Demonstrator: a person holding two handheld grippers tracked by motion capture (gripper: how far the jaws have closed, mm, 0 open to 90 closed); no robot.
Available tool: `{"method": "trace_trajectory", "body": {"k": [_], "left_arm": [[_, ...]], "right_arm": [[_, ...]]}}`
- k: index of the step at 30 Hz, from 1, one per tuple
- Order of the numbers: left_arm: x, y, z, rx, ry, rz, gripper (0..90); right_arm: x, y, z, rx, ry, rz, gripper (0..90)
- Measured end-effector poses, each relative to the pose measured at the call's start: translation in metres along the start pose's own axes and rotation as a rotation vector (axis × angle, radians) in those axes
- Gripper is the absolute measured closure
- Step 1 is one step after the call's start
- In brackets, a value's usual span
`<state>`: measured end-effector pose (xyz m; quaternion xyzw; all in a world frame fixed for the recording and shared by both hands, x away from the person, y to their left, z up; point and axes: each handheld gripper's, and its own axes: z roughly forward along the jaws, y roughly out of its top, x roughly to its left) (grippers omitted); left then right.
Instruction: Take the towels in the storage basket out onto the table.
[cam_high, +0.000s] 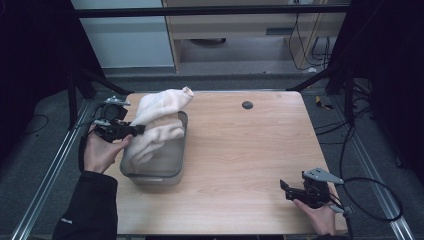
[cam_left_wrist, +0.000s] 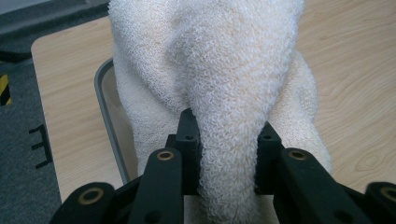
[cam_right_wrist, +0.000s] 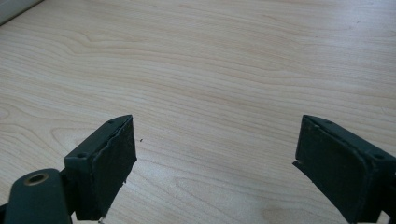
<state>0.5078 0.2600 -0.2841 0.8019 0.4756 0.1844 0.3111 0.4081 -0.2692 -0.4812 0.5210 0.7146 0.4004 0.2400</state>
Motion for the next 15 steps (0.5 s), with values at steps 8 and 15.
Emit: {"method": "trace_trajectory", "body": {"k": [8,15], "left_arm": [[-0.017,0.016,-0.013,-0.028,-0.025,0.028,70.4],[-0.032,0.027,-0.019,-0.029,-0.043,0.064,70.4]], "right_arm": [[0.000,0.000,0.000,-0.001,0.002,0.005,12.2],[0.000,0.000,-0.001,-0.005,0.003,0.003,12.2]]}}
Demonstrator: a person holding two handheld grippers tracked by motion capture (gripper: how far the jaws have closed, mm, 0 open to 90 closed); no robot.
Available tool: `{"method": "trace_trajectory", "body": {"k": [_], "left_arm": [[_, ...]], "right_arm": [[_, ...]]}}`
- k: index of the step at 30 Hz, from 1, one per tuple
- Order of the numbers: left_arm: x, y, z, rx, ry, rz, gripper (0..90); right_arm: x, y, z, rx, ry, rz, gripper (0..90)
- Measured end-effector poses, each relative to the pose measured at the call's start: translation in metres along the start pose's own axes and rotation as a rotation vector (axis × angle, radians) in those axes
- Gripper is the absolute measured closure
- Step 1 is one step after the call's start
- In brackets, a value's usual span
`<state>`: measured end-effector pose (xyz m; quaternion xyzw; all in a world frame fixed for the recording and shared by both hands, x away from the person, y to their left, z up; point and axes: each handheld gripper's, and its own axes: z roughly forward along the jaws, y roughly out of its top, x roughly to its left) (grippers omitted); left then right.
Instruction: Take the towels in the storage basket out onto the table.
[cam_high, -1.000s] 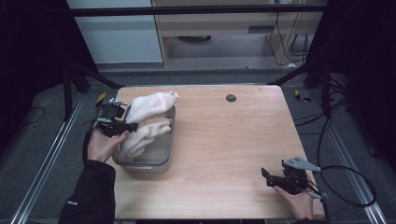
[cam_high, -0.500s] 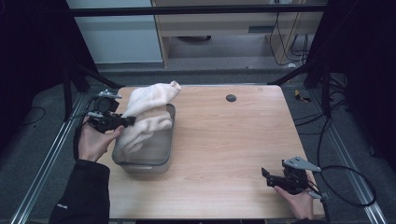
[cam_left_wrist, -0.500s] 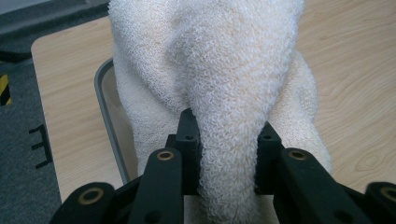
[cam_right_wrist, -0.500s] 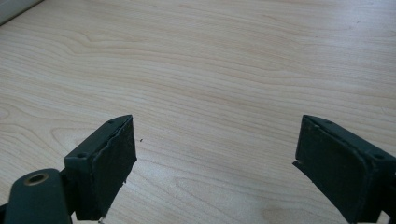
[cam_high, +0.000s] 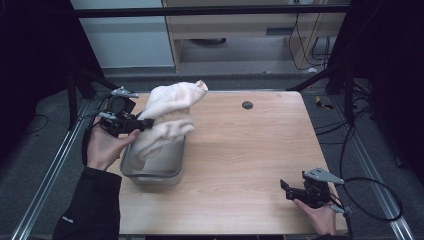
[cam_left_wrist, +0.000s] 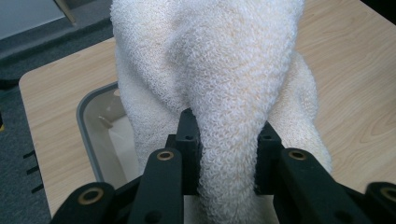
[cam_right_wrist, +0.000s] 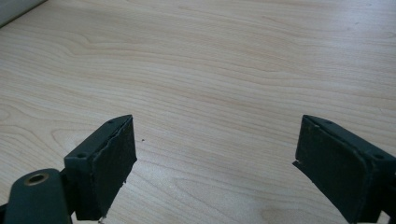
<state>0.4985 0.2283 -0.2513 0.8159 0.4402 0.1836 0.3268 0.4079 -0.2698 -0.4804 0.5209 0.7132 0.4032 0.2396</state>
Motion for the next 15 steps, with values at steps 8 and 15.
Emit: {"method": "trace_trajectory", "body": {"k": [8,15], "left_arm": [[-0.015,0.011,-0.001,0.009,-0.023,0.037,70.4],[-0.028,0.018,-0.004,0.004,-0.042,0.067,70.4]], "right_arm": [[0.000,0.000,0.000,-0.006,-0.002,-0.002,12.2],[0.000,0.000,-0.001,-0.008,-0.001,-0.001,12.2]]}}
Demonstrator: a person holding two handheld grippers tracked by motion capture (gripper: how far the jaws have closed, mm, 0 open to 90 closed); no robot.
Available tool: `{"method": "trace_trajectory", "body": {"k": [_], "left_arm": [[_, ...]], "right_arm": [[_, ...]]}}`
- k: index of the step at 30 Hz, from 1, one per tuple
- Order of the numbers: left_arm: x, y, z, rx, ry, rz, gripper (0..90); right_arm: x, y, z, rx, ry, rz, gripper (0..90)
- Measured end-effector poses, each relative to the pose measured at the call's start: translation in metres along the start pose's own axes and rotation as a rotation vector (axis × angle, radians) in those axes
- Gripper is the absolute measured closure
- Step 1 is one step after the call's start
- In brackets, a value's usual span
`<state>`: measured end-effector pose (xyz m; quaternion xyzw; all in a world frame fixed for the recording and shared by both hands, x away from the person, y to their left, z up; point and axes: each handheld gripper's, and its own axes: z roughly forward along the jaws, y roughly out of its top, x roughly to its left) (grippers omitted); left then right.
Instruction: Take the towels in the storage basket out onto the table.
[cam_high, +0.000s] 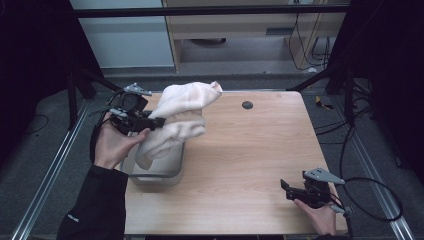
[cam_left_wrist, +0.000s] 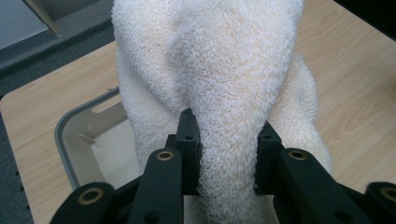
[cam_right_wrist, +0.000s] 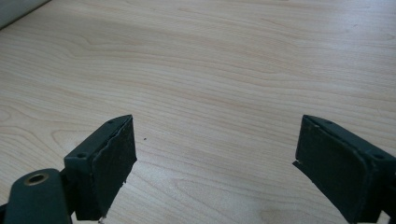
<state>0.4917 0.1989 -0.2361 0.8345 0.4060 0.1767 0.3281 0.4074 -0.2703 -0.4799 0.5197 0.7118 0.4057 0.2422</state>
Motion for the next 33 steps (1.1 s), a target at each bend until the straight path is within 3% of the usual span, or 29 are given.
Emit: {"method": "trace_trajectory", "body": {"k": [24,33], "left_arm": [[-0.052,0.034,0.015,0.031,-0.061,0.114,70.2],[-0.072,0.045,0.034,0.038,-0.086,0.143,70.2]], "right_arm": [[0.000,0.000,-0.002,-0.012,-0.013,-0.013,12.8],[0.000,-0.001,-0.003,-0.019,-0.012,-0.016,13.5]]}}
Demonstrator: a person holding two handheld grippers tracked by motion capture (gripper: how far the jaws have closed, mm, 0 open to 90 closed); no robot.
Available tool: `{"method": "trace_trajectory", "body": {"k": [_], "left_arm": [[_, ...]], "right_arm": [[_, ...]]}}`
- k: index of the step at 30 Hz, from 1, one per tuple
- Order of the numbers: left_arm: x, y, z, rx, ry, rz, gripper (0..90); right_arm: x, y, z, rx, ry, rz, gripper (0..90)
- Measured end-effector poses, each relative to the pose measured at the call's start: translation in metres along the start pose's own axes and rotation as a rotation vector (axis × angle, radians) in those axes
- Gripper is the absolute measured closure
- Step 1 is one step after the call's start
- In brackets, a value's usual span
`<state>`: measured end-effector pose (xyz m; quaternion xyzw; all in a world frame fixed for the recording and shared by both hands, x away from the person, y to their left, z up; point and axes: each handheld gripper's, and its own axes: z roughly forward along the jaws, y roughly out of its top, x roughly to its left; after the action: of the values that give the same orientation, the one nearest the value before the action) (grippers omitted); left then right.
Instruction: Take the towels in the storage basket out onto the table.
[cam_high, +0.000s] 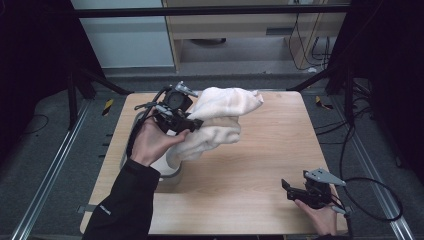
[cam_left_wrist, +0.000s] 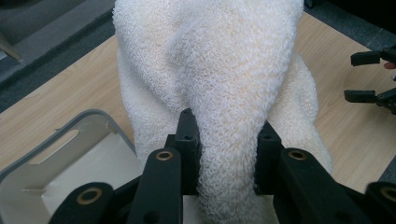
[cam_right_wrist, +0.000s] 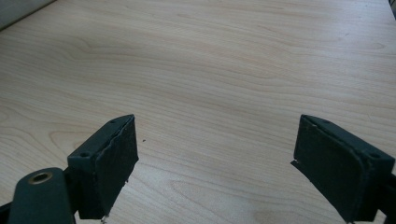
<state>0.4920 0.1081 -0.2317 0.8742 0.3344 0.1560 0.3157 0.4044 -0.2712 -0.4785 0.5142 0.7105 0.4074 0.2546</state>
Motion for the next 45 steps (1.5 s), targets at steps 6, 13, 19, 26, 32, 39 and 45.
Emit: {"method": "trace_trajectory", "body": {"k": [6,13,19,26,32,39,45], "left_arm": [[-0.009,0.005,0.015,0.007,-0.017,0.013,70.1],[-0.022,0.011,0.036,0.011,-0.044,0.022,70.0],[-0.027,0.013,0.051,0.025,-0.067,0.035,70.0],[-0.035,0.009,0.081,0.042,-0.068,0.050,69.9],[-0.038,0.003,0.102,0.060,-0.073,0.044,69.8],[-0.040,-0.006,0.122,0.055,-0.080,0.024,69.6],[-0.042,-0.018,0.147,0.062,-0.080,0.015,69.3]], "right_arm": [[0.000,0.000,0.000,0.001,-0.006,-0.012,13.9],[0.001,-0.001,0.001,0.003,-0.004,-0.018,14.0],[0.000,-0.001,0.001,0.000,-0.009,-0.032,14.0],[0.001,-0.001,0.002,0.008,-0.008,-0.033,14.0],[0.001,-0.002,0.001,0.009,-0.013,-0.035,14.0],[0.000,-0.002,0.002,0.010,-0.021,-0.052,13.9],[0.000,-0.002,0.002,0.013,-0.025,-0.046,13.9]]}}
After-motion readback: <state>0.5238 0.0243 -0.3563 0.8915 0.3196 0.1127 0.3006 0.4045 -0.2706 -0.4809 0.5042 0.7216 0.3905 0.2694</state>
